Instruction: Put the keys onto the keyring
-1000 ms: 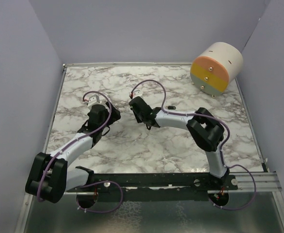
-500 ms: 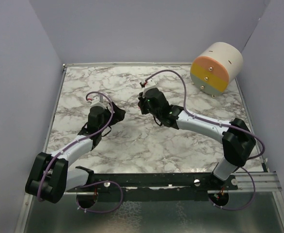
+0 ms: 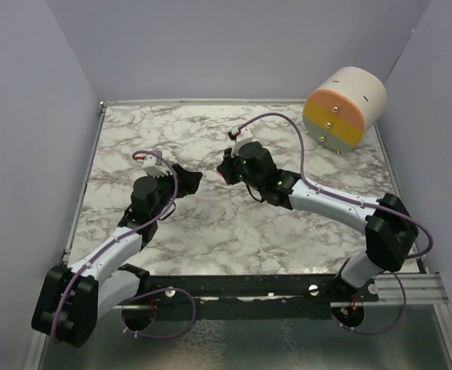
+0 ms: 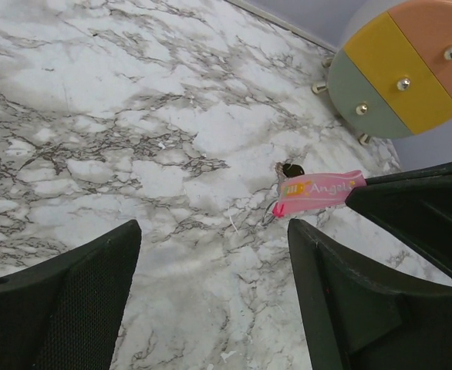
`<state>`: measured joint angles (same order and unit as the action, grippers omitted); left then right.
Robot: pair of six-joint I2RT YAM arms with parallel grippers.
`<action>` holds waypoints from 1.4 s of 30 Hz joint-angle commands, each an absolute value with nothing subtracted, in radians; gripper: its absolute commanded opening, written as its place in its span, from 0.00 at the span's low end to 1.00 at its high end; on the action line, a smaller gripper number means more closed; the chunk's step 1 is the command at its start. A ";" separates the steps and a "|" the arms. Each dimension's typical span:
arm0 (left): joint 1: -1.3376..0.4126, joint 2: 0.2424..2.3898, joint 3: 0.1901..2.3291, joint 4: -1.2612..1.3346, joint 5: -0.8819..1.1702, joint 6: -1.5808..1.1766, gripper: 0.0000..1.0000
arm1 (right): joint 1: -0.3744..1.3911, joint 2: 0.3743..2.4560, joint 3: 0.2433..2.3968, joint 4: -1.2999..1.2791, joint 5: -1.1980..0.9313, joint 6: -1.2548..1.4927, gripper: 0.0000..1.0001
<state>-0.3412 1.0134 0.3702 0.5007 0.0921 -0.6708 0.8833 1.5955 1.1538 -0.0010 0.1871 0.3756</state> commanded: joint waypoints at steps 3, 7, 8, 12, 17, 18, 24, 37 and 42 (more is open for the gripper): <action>-0.370 1.035 0.367 0.573 0.137 -0.620 0.78 | 0.881 1.539 1.135 0.050 0.133 0.401 0.01; -0.437 1.064 0.363 0.609 0.061 -0.560 0.77 | 0.880 1.536 1.144 0.044 0.128 0.396 0.01; -0.457 1.072 0.366 0.614 0.040 -0.544 0.77 | 0.880 1.534 1.146 0.041 0.127 0.397 0.01; -0.512 1.112 0.387 0.620 -0.014 -0.512 0.76 | 0.880 1.523 1.144 0.038 0.128 0.393 0.01; -0.550 1.180 0.402 0.654 -0.047 -0.499 0.75 | 0.880 1.498 1.133 0.037 0.135 0.389 0.01; -0.557 1.202 0.406 0.665 -0.052 -0.496 0.74 | 0.880 1.494 1.132 0.037 0.133 0.387 0.01; -0.601 1.262 0.408 0.755 -0.098 -0.468 0.69 | 0.880 1.480 1.129 0.029 0.130 0.381 0.01; -0.668 1.324 0.417 0.883 -0.130 -0.411 0.65 | 0.880 1.455 1.117 0.017 0.116 0.377 0.01; -0.672 1.364 0.438 0.894 -0.136 -0.404 0.64 | 0.880 1.447 1.113 0.015 0.106 0.379 0.01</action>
<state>-0.6640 1.3361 0.4007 0.8375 -0.1040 -0.4274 0.8833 1.4918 1.1194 0.0067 0.1360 0.3878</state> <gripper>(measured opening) 0.650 0.019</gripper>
